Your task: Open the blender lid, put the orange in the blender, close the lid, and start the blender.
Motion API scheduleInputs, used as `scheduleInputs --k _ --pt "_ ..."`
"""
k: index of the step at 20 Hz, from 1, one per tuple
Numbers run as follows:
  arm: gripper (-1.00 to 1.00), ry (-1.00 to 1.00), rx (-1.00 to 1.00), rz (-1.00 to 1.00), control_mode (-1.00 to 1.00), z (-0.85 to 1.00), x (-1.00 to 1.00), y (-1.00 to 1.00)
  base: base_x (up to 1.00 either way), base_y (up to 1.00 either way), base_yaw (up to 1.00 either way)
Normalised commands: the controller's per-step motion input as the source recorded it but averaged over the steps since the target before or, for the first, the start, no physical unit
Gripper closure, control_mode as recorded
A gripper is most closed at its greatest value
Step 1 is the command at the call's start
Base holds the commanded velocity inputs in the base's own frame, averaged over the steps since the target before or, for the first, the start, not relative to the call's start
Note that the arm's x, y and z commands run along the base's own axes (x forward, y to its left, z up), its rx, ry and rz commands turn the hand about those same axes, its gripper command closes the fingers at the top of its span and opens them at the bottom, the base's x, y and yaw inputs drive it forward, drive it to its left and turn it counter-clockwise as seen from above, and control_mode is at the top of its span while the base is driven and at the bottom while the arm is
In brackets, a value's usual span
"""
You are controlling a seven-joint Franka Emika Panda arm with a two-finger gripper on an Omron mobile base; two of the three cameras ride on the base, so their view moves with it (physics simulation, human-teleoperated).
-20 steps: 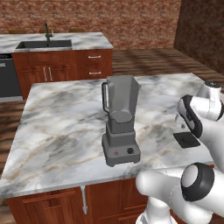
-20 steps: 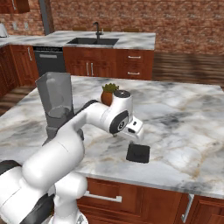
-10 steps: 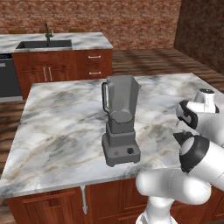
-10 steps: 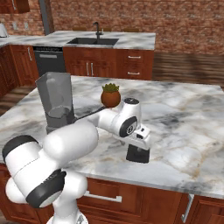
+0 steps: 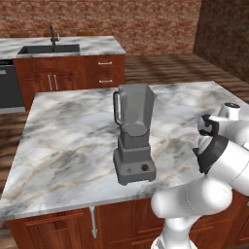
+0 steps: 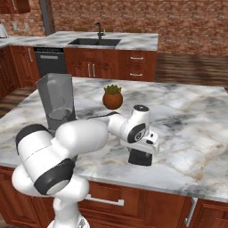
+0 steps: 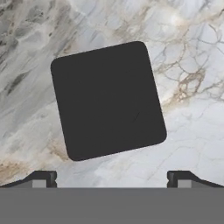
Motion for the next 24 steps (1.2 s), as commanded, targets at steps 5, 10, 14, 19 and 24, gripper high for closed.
scheduleInputs --k 5,10,14,19,24 --pt "-1.00 0.00 0.04 0.18 -1.00 -0.04 0.04 0.00 0.00 0.00 0.00" --pt "-1.00 0.00 0.00 0.13 -1.00 0.00 0.06 0.00 0.00 0.00 0.00" --pt "-1.00 0.00 0.00 0.09 -1.00 -0.11 0.12 0.00 0.00 0.00 0.00" --pt "-1.00 0.00 0.00 0.07 -1.00 -0.19 0.13 0.00 0.00 0.00 0.00" --pt "-1.00 0.00 0.00 0.06 -1.00 -0.21 0.10 0.00 0.00 0.00 0.00"
